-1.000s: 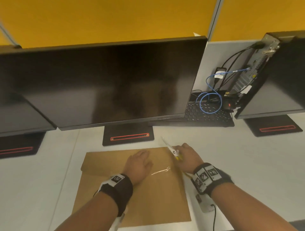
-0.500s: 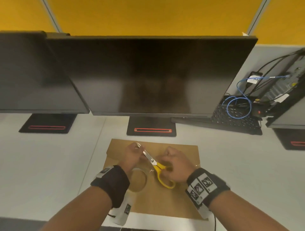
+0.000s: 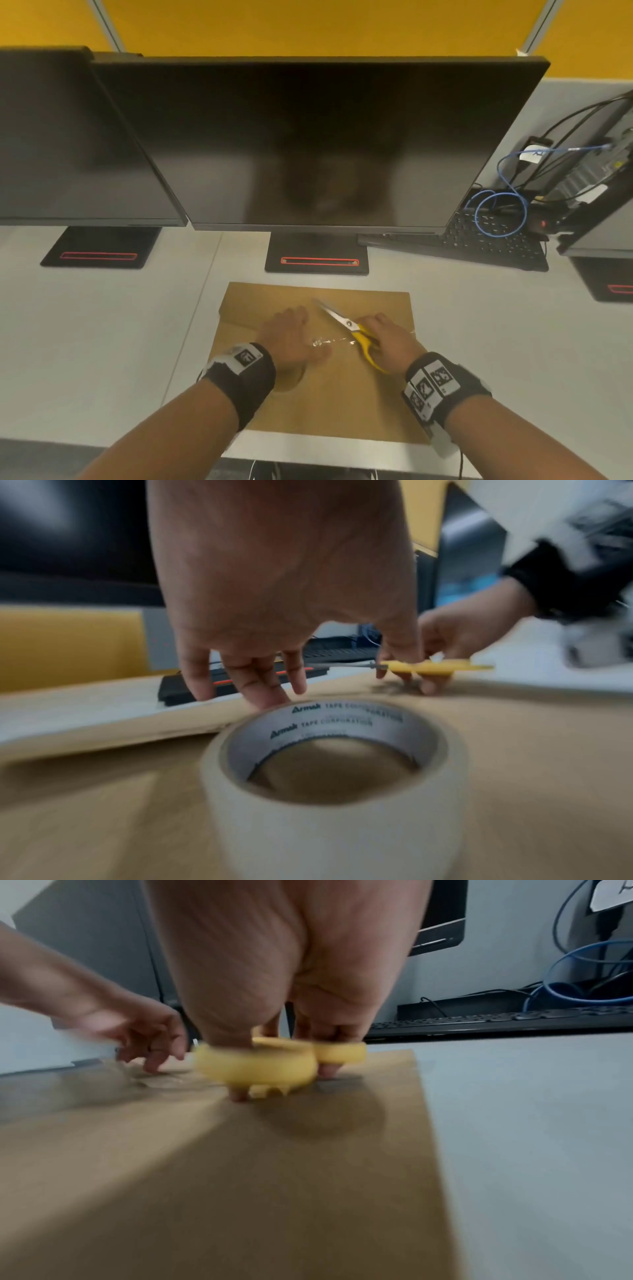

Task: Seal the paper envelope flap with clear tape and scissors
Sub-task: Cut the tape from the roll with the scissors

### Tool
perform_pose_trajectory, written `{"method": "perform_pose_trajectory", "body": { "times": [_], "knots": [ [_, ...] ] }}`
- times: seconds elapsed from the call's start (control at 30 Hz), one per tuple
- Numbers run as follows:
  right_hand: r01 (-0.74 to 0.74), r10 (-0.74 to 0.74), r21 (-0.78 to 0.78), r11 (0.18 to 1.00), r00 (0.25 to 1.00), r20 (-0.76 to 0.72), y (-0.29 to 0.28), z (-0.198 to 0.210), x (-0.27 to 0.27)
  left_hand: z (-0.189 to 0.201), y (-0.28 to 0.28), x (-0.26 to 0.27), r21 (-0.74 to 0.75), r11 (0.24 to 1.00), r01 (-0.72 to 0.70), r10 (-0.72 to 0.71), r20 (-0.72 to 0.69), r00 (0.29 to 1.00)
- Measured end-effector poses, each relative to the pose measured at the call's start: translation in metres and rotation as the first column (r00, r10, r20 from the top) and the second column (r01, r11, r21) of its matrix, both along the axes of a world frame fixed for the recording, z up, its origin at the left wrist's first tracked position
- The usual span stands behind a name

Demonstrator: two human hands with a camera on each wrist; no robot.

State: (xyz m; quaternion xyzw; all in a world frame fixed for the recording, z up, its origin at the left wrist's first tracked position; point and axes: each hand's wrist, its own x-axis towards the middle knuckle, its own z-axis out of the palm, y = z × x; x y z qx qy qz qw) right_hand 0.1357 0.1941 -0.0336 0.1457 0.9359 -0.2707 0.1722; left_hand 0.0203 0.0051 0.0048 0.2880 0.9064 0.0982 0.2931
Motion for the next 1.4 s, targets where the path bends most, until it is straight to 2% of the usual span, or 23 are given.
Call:
{"method": "perform_pose_trajectory", "body": {
  "times": [0.03,0.07,0.1,0.17,0.27,0.43,0.5,0.63,0.93,1.1,1.23,1.4],
  "knots": [
    [-0.014,0.013,0.015,1.000,1.000,0.019,0.004,0.000,0.002,0.001,-0.003,0.005,-0.176,0.969,0.172,-0.196,-0.133,0.971],
    [-0.029,0.028,0.028,0.999,0.999,0.033,0.007,0.000,0.005,-0.002,-0.006,0.008,-0.300,0.917,0.262,-0.322,-0.169,0.931],
    [-0.039,0.038,0.035,0.999,0.998,0.043,0.008,0.000,0.006,-0.004,-0.008,0.011,-0.363,0.883,0.296,-0.373,-0.164,0.913],
    [-0.070,0.067,0.049,0.996,0.996,0.058,0.010,0.000,0.008,-0.008,-0.009,0.014,-0.396,0.863,0.314,-0.393,-0.137,0.909],
    [-0.146,0.140,0.081,0.986,0.987,0.075,0.013,-0.002,0.010,-0.007,-0.013,0.014,-0.338,0.880,0.334,-0.389,-0.111,0.914],
    [-0.234,0.229,0.128,0.964,0.972,0.049,0.027,-0.004,0.013,0.003,-0.020,-0.008,-0.144,0.953,0.267,-0.257,0.086,0.963],
    [-0.278,0.275,0.147,0.949,0.961,0.039,0.030,-0.003,0.013,0.005,-0.020,-0.016,-0.113,0.966,0.234,-0.217,0.147,0.965],
    [-0.356,0.354,0.137,0.924,0.934,0.040,0.033,0.000,0.016,0.011,-0.015,-0.021,-0.183,0.944,0.275,-0.241,0.186,0.953],
    [-0.479,0.475,0.210,0.852,0.877,0.073,0.019,0.011,0.004,0.012,-0.011,-0.025,-0.190,0.938,0.288,-0.253,0.190,0.949],
    [-0.490,0.483,0.232,0.840,0.871,0.092,0.016,0.014,-0.006,0.015,-0.009,-0.028,-0.190,0.944,0.268,-0.236,0.176,0.956],
    [-0.500,0.489,0.232,0.834,0.866,0.108,0.017,0.016,-0.009,0.016,-0.009,-0.031,-0.177,0.962,0.210,-0.166,0.233,0.958],
    [-0.508,0.493,0.253,0.824,0.861,0.123,0.017,0.017,-0.009,0.016,-0.007,-0.031,-0.178,0.961,0.210,-0.165,0.237,0.957]
  ]
}}
